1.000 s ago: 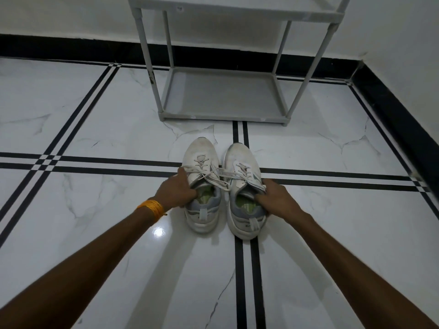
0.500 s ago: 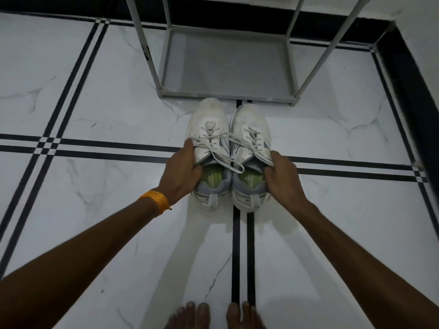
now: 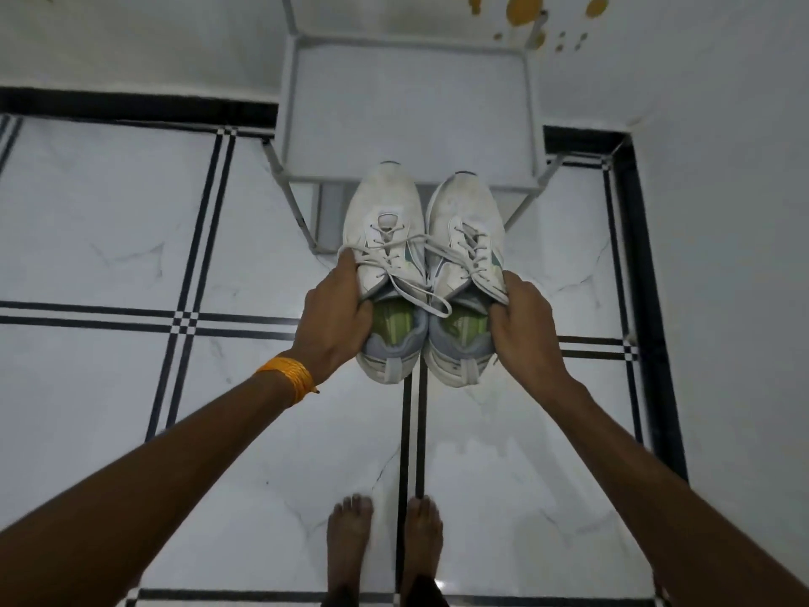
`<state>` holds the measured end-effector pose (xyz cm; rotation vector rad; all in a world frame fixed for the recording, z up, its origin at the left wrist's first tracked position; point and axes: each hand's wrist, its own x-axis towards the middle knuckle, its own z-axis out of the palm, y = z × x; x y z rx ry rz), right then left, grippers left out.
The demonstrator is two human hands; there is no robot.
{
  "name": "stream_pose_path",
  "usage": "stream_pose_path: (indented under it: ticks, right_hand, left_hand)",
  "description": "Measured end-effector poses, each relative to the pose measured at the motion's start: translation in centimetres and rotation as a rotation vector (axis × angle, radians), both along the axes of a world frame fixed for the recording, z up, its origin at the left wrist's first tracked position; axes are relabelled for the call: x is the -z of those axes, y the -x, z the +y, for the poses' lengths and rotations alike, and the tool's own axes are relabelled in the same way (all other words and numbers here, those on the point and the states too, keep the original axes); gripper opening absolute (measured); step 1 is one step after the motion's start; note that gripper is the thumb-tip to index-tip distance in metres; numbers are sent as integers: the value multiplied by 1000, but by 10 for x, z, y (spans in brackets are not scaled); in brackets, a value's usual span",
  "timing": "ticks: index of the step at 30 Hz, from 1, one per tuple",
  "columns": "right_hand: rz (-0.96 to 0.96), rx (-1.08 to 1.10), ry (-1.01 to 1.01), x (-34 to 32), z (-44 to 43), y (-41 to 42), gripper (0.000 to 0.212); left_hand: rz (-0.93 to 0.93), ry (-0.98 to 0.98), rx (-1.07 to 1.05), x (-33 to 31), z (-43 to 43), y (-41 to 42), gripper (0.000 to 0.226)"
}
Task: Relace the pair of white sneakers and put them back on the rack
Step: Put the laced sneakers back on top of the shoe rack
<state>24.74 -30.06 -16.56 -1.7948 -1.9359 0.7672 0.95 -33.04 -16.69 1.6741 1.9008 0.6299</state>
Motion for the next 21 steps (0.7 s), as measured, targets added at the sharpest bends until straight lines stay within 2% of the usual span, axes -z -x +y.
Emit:
stream_pose_path:
  ticks: [5,9,14,21]
  right_hand:
    - [-23,10,26,-90,54,2,30]
    - [-25,-7,34,-127,112,14,35]
    - [-39,6,73,-115,183,38,34]
    - [-71,56,141,-54,275,72,35]
  left_hand:
    - [-38,1,-34,-92,51,0,53]
    - [-56,26,-68,-123,106,8,54]
    - [-73,40,-43,-102,174,28,52]
    - [-12,72,17,-45,278,59,57]
